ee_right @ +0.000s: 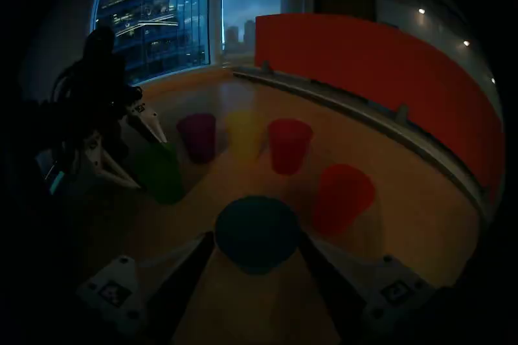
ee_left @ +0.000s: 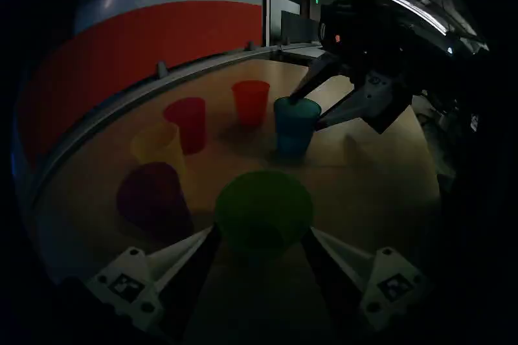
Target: Pour water
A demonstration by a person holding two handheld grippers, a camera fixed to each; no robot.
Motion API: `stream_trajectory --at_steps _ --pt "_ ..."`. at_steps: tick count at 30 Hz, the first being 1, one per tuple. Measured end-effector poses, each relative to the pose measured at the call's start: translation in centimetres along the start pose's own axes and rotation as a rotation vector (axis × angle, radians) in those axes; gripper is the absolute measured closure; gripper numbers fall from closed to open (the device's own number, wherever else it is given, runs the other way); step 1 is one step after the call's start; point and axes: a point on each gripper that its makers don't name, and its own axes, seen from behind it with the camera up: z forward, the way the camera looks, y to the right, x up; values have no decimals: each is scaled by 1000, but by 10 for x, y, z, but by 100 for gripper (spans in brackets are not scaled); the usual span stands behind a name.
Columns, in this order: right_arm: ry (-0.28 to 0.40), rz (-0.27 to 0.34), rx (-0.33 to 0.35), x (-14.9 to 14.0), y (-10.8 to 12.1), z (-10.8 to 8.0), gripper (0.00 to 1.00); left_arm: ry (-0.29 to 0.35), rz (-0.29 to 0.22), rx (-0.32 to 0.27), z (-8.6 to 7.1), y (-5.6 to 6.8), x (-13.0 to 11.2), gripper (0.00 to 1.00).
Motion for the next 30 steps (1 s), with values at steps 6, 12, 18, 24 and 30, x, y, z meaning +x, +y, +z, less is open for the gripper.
stream_trajectory --at_steps 6,12,18,24,30 --pt "-13 -8 3 -2 1 11 2 8 -7 -1 4 -1 4 12" --pt "-15 -8 8 1 0 18 2 22 -15 -6 6 -2 9 12" --pt "-13 -9 5 3 1 21 2 30 -14 2 9 -4 12 13" --pt "-16 -12 3 3 2 23 2 30 -35 7 12 -5 14 13" --pt "-16 -14 2 1 2 23 2 37 -41 6 12 -4 17 14"
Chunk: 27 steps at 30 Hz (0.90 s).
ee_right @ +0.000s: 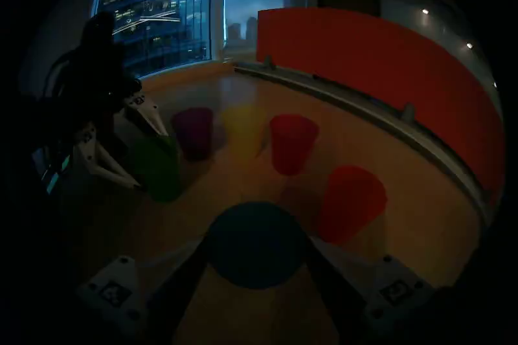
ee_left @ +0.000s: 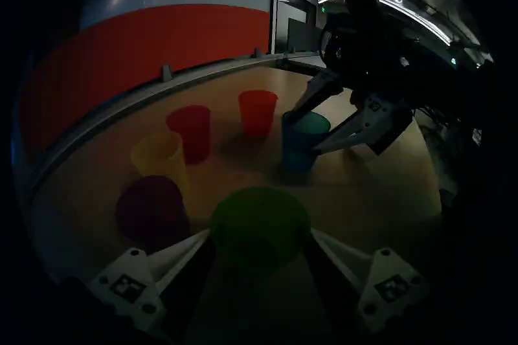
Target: Pour water
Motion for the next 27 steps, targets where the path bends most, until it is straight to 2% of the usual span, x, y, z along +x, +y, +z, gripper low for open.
stream_trajectory --at_steps 6,15,21,27 --pt "6 2 0 -1 0 1 2 -1 10 2 -1 1 1 15" --pt "9 7 -5 -1 1 -3 3 11 0 8 -7 -1 9 15" --pt "40 6 -15 11 0 -11 3 33 7 24 -16 -3 20 15" --pt "88 -3 -29 30 1 -24 3 61 25 72 -27 -9 33 15"
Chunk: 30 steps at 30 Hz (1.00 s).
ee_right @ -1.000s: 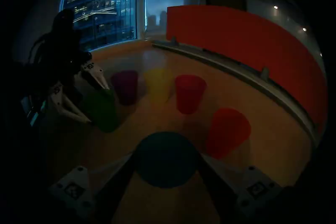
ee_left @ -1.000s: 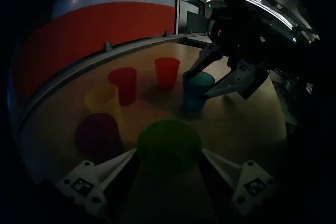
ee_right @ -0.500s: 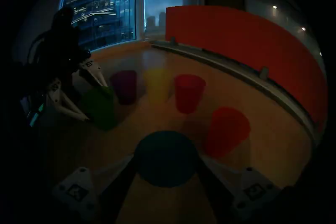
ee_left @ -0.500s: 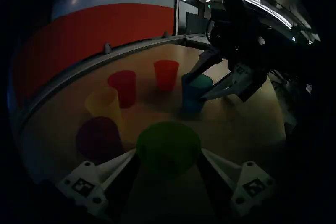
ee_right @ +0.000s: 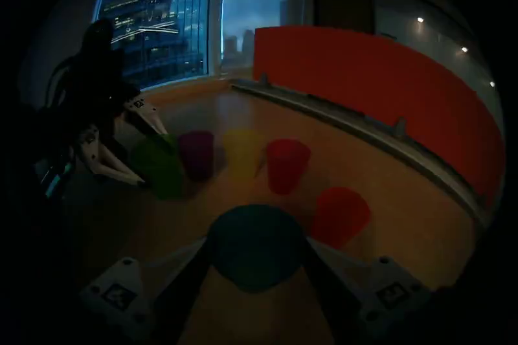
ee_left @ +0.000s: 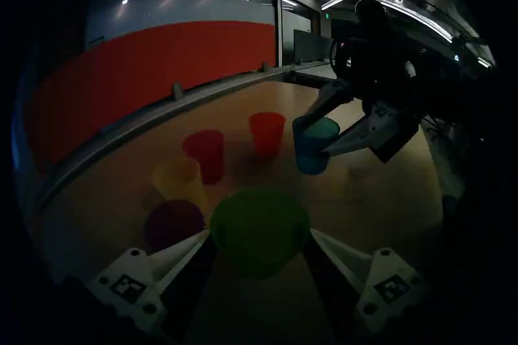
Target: Pour water
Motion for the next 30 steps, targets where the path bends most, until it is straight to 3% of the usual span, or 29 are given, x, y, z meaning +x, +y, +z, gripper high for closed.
stream_trajectory --at_steps 13,30 --pt "124 -11 -37 48 4 -24 3 131 -13 91 -29 -25 54 15" --pt "273 -16 -51 99 2 -43 3 277 -16 153 -59 -43 105 14"
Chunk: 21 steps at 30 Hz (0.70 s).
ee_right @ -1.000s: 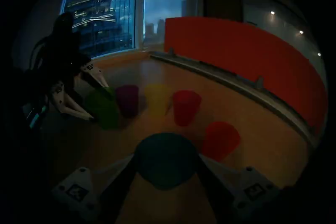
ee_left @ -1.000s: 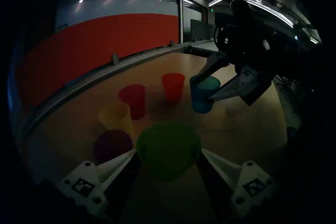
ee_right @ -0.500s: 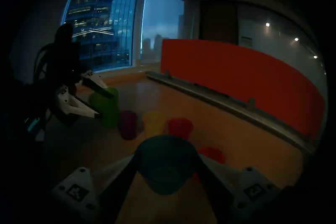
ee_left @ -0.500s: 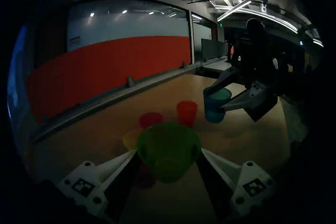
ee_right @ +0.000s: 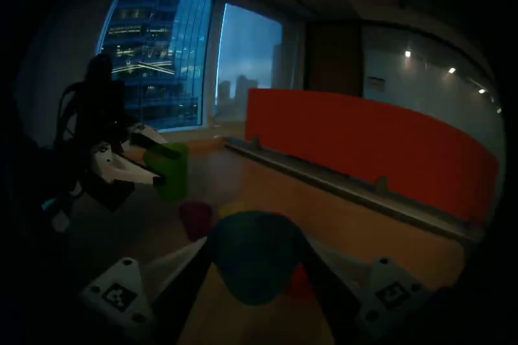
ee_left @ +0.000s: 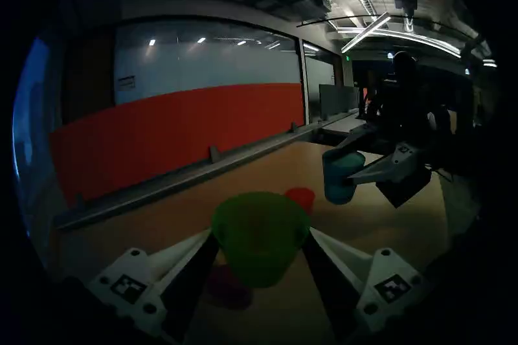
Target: Pour water
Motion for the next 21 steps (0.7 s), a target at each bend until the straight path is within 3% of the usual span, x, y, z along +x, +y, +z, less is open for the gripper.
stream_trajectory --at_steps 11,21 --pt "67 10 -7 16 0 -2 4 77 -23 11 -4 -4 20 14" --pt "85 16 -6 23 -1 1 4 116 -38 12 -9 -5 31 14"
